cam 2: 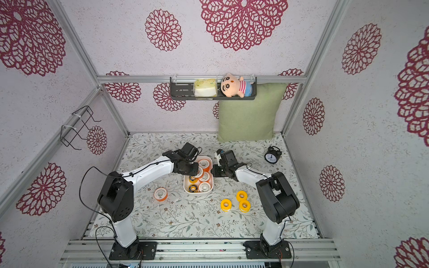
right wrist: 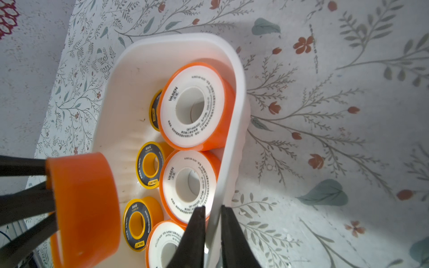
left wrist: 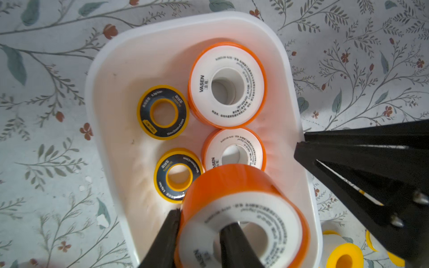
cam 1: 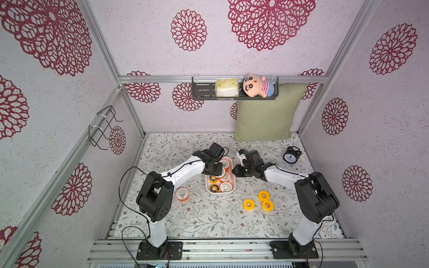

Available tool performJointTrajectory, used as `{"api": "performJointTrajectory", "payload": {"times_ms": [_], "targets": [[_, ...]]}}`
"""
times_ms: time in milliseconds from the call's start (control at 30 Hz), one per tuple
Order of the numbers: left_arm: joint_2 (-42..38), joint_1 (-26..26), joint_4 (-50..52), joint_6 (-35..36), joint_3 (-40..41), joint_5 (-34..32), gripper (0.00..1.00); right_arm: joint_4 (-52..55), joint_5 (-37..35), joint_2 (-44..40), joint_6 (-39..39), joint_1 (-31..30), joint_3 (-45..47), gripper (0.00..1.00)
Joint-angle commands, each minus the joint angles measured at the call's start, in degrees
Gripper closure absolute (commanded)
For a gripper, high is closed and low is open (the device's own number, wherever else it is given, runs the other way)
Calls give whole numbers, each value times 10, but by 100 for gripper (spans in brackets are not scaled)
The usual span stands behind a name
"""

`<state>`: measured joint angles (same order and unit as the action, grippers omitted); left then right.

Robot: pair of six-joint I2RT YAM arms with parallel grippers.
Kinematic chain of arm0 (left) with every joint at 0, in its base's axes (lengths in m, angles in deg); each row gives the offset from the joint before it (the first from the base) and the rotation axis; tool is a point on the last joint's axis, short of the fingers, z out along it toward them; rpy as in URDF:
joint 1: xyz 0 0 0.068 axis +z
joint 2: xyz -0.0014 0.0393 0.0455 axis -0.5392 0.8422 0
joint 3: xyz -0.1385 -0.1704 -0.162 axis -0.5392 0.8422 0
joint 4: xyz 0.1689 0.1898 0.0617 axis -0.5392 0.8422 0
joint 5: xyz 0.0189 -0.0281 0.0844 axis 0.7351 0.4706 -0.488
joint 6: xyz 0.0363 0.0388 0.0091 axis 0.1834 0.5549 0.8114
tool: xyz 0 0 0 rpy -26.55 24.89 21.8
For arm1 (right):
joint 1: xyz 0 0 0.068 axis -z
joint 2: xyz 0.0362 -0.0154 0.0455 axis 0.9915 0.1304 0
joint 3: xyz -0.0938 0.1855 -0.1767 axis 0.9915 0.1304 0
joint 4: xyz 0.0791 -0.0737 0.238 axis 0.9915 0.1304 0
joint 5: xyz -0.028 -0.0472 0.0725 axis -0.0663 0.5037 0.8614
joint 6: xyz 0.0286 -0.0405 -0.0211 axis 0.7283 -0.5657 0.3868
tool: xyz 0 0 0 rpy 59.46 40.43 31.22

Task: Put the sealing tape into the storage box
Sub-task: Pick up the sealing tape at the center of the board, then place the sealing tape in the storage box.

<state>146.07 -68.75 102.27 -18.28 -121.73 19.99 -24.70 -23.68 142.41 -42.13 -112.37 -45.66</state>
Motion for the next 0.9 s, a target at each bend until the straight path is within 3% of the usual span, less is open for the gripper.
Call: {"api": "performJointTrajectory", "payload": {"times_ms": [0, 867], "targets": [[19, -6, 16, 11, -23, 31, 81, -6, 8, 1, 3, 1, -4, 82], [108, -20, 51, 14, -94, 18, 80, 2, 7, -5, -3, 1, -5, 81]]}}
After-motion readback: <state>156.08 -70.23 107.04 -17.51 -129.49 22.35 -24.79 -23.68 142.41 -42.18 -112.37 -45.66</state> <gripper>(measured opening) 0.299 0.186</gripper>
